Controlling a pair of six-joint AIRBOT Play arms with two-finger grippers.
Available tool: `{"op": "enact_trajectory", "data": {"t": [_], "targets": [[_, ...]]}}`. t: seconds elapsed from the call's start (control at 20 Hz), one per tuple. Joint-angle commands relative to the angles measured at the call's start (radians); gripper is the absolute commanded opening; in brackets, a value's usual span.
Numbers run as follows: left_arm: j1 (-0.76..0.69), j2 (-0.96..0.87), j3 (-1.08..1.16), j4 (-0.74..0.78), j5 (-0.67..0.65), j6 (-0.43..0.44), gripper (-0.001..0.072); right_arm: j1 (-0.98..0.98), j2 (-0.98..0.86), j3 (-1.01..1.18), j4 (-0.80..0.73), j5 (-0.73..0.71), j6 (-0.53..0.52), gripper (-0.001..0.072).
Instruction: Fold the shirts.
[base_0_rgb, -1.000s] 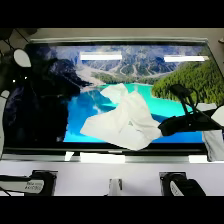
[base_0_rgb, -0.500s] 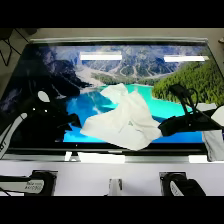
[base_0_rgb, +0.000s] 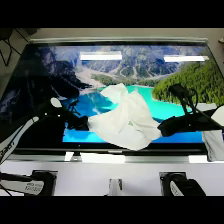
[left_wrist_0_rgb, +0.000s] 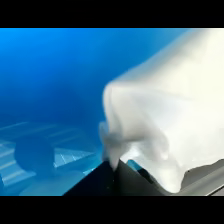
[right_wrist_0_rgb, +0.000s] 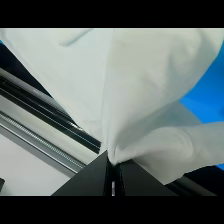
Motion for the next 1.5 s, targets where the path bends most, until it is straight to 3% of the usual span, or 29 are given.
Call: {"op": "enact_trajectory", "data": {"t": [0.0, 0.25, 0.4, 0.55, 0.65, 0.75, 0.9, 1.1, 1.25, 1.45], "targets": [[-0.012, 0.041, 0.037, 0.000, 0.040, 0.032, 0.0030, 0.001, -0.001, 0.000, 0.004, 0.010, -0.001, 0.0029], [0.000, 0.325, 0.268, 0.033, 0.083, 0.120, 0.0028, 0.001, -0.001, 0.124, 0.003, -0.035, -0.016, 0.0029], [0.026, 0.523, 0.530, 0.033, 0.277, 0.129, 0.0028, 0.000, -0.001, 0.404, -0.043, -0.129, -0.027, 0.0029], [0.103, 0.656, 0.834, 0.034, 0.547, 0.113, 0.0028, 0.001, -0.001, 0.821, -0.274, -0.248, 0.006, 0.0029], [0.183, 0.710, 0.982, 0.034, 0.596, 0.081, 0.0028, 0.001, -0.001, 1.062, -0.468, -0.250, 0.067, 0.0029], [0.232, 0.753, 1.034, 0.033, 0.550, 0.028, 0.0028, 0.001, 0.008, 1.175, -0.505, -0.210, 0.084, 0.0029], [0.236, 0.798, 1.023, 0.059, 0.402, 0.008, 0.0028, 0.001, 0.032, 1.175, -0.426, -0.095, 0.082, 0.0029], [0.236, 0.797, 1.023, 0.186, 0.393, 0.006, 0.0028, 0.001, 0.031, 1.175, -0.443, 0.001, 0.067, 0.0029], [0.236, 0.796, 0.985, 0.254, 0.296, -0.063, 0.0029, 0.001, 0.019, 1.171, -0.450, 0.028, 0.066, 0.0029], [0.235, 0.797, 0.790, 0.280, 0.119, -0.064, 0.0029, 0.001, -0.035, 1.014, -0.445, 0.304, 0.027, 0.0029]]}}
